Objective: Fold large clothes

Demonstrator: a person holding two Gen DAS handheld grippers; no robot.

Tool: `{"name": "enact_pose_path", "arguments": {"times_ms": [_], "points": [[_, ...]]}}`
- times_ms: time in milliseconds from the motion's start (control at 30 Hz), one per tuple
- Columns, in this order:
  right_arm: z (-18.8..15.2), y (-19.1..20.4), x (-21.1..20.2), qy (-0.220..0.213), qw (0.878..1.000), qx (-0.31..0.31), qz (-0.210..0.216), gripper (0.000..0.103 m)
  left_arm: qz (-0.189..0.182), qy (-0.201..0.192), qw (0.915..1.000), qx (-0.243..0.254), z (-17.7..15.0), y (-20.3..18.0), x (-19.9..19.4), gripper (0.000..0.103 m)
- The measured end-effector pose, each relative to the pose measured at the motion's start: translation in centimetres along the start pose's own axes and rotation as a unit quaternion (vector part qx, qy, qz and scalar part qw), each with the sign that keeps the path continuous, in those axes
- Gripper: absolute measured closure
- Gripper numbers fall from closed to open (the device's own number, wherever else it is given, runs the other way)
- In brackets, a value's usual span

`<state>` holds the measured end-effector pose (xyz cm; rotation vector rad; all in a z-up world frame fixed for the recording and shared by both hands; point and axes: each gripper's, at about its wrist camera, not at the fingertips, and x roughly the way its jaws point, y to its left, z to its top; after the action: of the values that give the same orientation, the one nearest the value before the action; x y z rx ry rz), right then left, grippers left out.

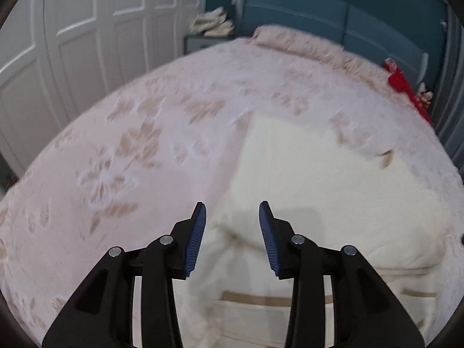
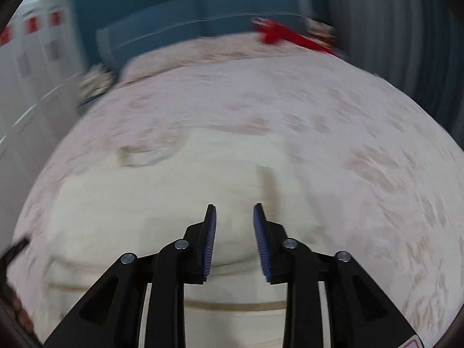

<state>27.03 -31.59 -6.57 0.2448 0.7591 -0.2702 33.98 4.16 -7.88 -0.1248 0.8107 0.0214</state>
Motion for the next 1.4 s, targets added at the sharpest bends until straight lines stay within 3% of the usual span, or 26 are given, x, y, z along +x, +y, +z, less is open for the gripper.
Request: {"name": "enact_pose_path", "arguments": {"times_ms": [67,100,233,300,400,500,700,933,1067,1167,1300,1400], "points": [[-0.5,4.1,0.5,0.022,0.997,-0.057,0.042,0.094,-0.033,0.024,0.9990,0.015,0.5,-2.2,0.8,0.067],[-1.0,5.7,0.8,0.029,0.995,-0.077,0.051,0.098,-0.032,0.032,0.9986,0.026,0.3,-3.1,1.4,0.067],[-3.3,9.8,4.5,0.077,0.988,-0.116,0.062,0.098,-0.006,0.064,0.9947,0.080,-1.9,-6.3,5.0,0.067],[-4.5,9.6,6.3,0.100,0.987,-0.110,0.054,0.098,0.002,0.077,0.9935,0.084,-3.0,-6.5,6.4,0.067],[-5.9,8.0,8.2,0.115,0.988,-0.085,0.061,0.103,0.010,0.065,0.9937,0.091,-4.2,-6.6,7.0,0.065],[-6.3,7.4,9.0,0.111,0.988,-0.073,0.072,0.103,0.017,0.050,0.9925,0.110,-5.2,-7.0,7.2,0.064],[-7.9,8.4,9.0,0.079,0.990,-0.101,0.052,0.103,0.024,0.022,0.9932,0.111,-6.0,-7.2,7.6,0.064],[-7.6,6.9,9.5,0.079,0.991,-0.062,0.089,0.103,0.028,0.008,0.9930,0.115,-6.4,-7.3,7.7,0.064],[-7.7,6.9,9.6,0.077,0.991,-0.059,0.090,0.103,0.036,0.005,0.9920,0.121,-6.5,-7.6,7.7,0.064],[-7.6,7.0,9.6,0.079,0.991,-0.060,0.090,0.103,0.026,0.008,0.9931,0.114,-6.2,-7.3,7.5,0.064],[-6.5,6.2,8.4,0.106,0.988,-0.044,0.102,0.103,-0.026,0.034,0.9959,0.080,-4.3,-5.1,6.2,0.063],[-5.3,6.0,6.5,0.099,0.990,-0.052,0.084,0.091,-0.038,0.041,0.9971,0.051,-1.6,-2.6,4.9,0.063]]}}
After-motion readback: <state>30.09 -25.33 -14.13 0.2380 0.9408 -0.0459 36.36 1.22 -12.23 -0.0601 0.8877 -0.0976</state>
